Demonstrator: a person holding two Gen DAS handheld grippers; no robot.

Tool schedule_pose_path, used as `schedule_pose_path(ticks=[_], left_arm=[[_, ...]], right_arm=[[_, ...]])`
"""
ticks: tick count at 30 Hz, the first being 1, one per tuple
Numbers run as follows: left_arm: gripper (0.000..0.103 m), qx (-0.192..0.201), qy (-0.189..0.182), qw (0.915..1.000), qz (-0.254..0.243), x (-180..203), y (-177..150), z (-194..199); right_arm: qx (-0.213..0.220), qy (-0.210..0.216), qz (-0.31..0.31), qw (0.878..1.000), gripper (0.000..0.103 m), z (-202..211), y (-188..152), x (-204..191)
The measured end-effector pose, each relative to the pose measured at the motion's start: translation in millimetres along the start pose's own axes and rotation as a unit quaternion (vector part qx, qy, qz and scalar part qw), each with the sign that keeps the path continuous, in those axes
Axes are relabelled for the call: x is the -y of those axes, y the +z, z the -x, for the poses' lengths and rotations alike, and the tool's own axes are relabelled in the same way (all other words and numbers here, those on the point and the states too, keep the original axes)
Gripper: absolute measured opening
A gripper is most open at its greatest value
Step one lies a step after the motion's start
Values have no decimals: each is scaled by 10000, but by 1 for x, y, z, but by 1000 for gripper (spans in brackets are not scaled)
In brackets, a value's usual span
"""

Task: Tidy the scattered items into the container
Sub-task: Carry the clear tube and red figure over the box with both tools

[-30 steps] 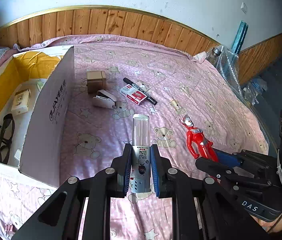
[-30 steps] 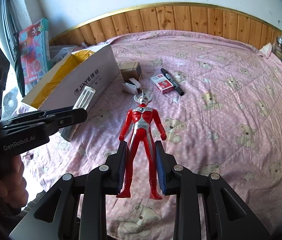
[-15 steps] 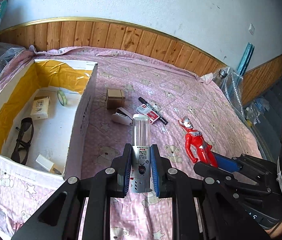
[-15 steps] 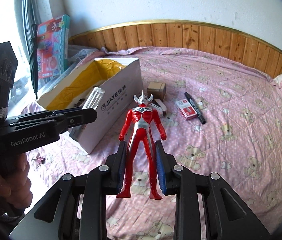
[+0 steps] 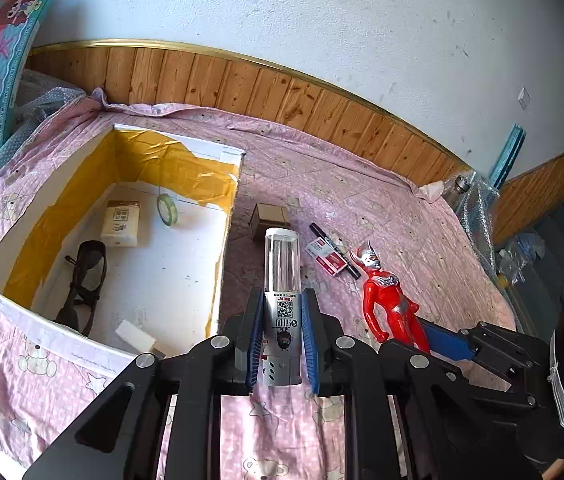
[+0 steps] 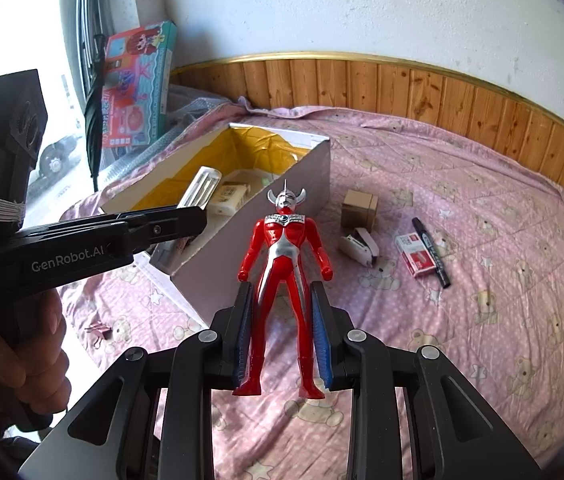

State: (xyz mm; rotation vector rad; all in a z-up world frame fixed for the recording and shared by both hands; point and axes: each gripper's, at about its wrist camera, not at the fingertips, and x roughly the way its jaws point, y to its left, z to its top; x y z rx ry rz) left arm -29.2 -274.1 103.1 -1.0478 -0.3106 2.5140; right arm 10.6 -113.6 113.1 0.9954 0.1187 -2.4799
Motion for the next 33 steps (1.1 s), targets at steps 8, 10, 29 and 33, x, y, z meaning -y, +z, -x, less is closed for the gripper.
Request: schedule_pose_path(ticks=[8, 10, 29, 33], left_arm=[[19, 164, 160, 9995, 236, -29, 12, 11], [19, 190, 206, 9991, 304, -35, 14, 13], [19, 197, 452, 9965, 672, -80, 36, 11], [19, 156, 425, 9962, 739, -86, 42, 6]], right_arm=[[102, 148, 244, 9995, 28, -8, 21, -21], [101, 187, 305, 9993, 28, -11, 25, -27], [249, 402, 654, 9967, 28, -42, 78, -56], [248, 434, 698, 9963, 28, -52, 92, -60]])
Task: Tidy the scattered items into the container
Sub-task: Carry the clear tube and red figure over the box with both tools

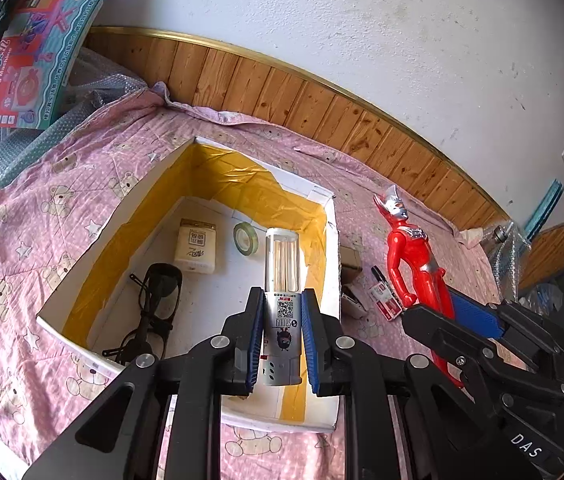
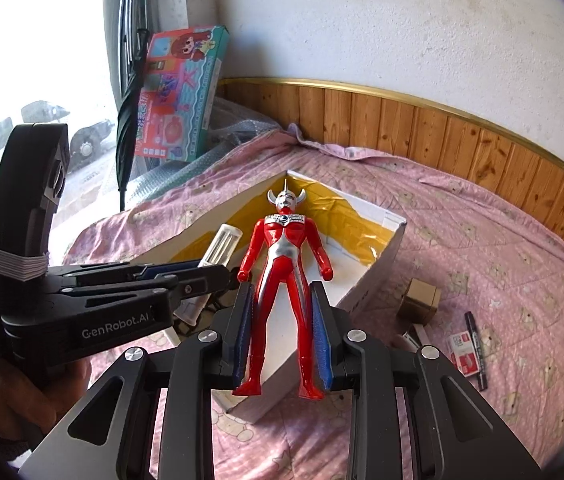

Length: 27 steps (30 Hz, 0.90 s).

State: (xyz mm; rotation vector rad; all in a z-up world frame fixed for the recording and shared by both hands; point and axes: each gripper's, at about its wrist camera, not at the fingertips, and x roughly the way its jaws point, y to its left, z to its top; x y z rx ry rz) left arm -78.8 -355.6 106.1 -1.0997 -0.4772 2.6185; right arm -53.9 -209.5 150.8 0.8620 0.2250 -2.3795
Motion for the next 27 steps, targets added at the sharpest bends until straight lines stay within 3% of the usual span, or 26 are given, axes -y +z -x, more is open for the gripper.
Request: schedule_pose_path(ticks=[13, 27], left_arm=[[19, -528, -23, 9983, 242, -1, 12, -40], [19, -1119, -197, 9917, 602, -5, 8, -83]], right_arm=[[-184, 120, -83, 9997, 28, -48, 38, 26], [-793, 189, 111, 9966, 28, -126, 64, 55]])
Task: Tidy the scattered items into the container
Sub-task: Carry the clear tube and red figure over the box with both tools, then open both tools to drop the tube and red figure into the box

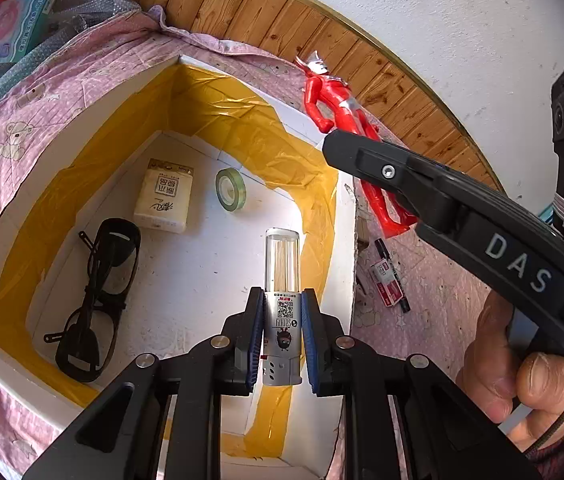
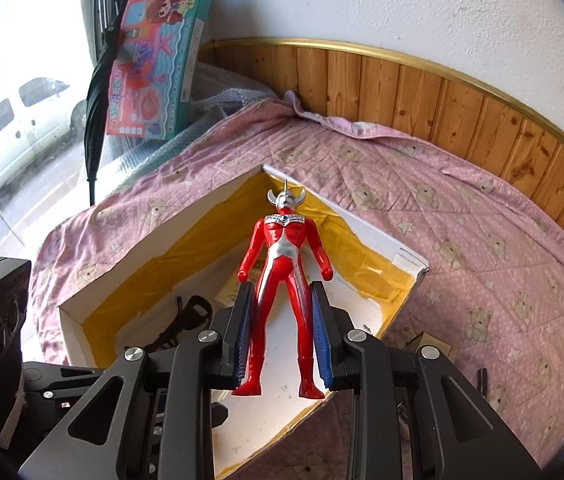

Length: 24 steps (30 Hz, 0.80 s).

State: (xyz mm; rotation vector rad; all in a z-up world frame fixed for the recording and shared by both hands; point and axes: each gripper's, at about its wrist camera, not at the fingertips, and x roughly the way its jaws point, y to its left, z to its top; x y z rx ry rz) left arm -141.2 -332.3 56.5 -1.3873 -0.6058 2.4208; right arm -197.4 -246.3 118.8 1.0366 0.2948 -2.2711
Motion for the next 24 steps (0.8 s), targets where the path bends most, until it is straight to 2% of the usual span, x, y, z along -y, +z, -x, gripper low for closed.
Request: schedule_pose_path(ticks=[14, 15, 16, 17, 18, 19, 24], left_arm=[[19, -257, -15, 9994, 212, -7, 3, -18], [21, -284, -12, 9994, 195, -6, 3, -20], [23, -328, 2, 9993, 180, -6, 3, -22], [29, -351, 7, 9992, 208, -7, 3, -23], [38, -356, 15, 9990, 258, -9, 3, -23], [39, -333, 11, 9990, 285, -10, 3, -22], [39, -225, 34, 9993, 284, -16, 4, -14]], right_arm=[[-488, -78, 145, 9987, 31, -62, 13, 18], [-523, -102, 110, 9985, 33, -66, 12, 20], [-532, -140, 73, 9985, 43, -68, 10, 22], [-508, -161, 33, 9986, 48, -67, 9, 25], [-479, -151, -37, 9987, 48, -66, 7, 27], [-474, -92, -136, 9987, 48, -64, 6, 30], [-320, 32, -705, 9970, 48, -43, -6, 46]])
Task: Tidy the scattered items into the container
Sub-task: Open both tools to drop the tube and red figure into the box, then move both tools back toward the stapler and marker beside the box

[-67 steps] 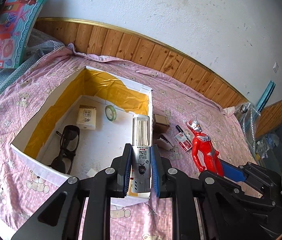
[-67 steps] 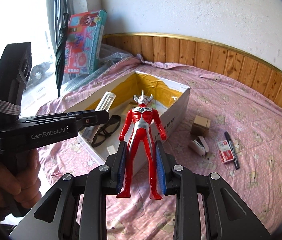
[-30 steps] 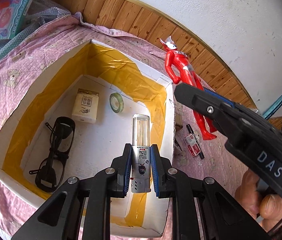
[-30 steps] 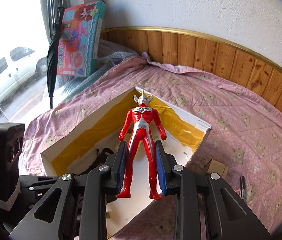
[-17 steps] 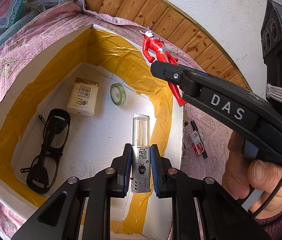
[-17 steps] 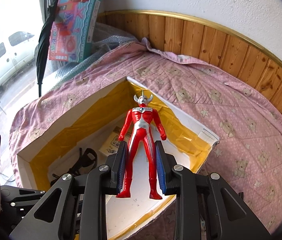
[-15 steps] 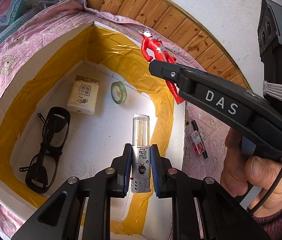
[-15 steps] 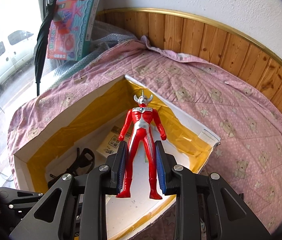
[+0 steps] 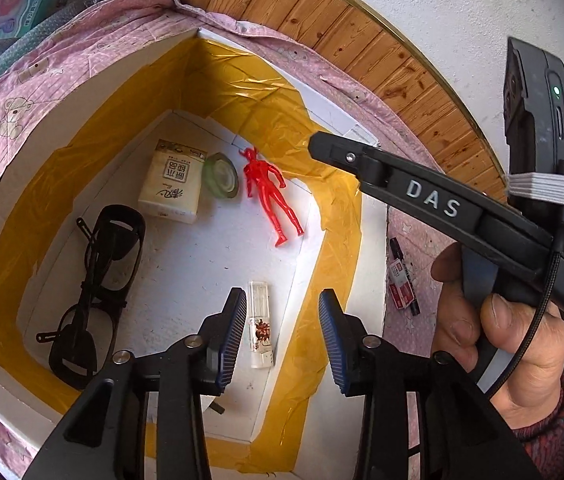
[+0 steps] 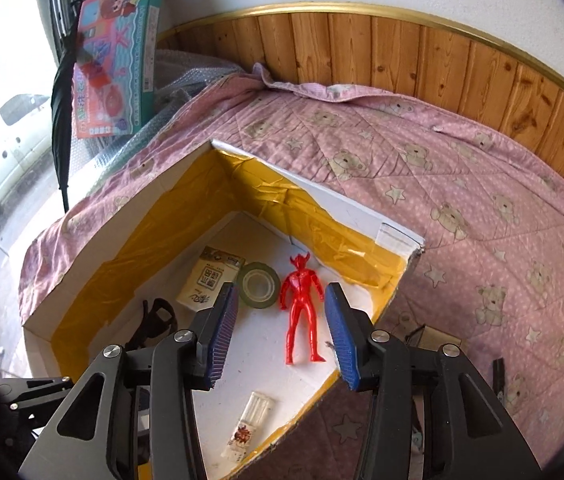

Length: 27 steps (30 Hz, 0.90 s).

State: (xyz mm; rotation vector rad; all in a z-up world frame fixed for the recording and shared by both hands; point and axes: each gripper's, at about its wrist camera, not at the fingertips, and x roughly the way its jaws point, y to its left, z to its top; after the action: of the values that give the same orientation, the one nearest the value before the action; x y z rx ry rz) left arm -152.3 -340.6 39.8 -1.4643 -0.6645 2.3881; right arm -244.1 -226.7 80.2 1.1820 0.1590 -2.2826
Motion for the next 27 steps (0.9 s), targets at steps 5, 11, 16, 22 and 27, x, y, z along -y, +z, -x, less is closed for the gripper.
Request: schedule_pose_path(ticks=[5, 11, 16, 22, 27], left_arm=[[40, 57, 72, 9999, -136, 4, -5, 5], [40, 162, 193, 9994, -253, 12, -13, 13], [40, 401, 489, 9968, -481, 20, -22, 28], [40, 611, 713, 9933, -675, 28, -38, 46], [41, 783, 823, 9902, -818, 38, -53, 63]], right_arm=[[110, 168, -249, 9995, 48, 22, -18, -1], [154, 258, -266, 9992, 48, 36, -36, -12], [204, 348, -283, 9988, 48, 50, -49, -19], [332, 422, -330, 9980, 48, 73, -67, -28], [401, 504, -394, 9971, 48, 90, -85, -33]])
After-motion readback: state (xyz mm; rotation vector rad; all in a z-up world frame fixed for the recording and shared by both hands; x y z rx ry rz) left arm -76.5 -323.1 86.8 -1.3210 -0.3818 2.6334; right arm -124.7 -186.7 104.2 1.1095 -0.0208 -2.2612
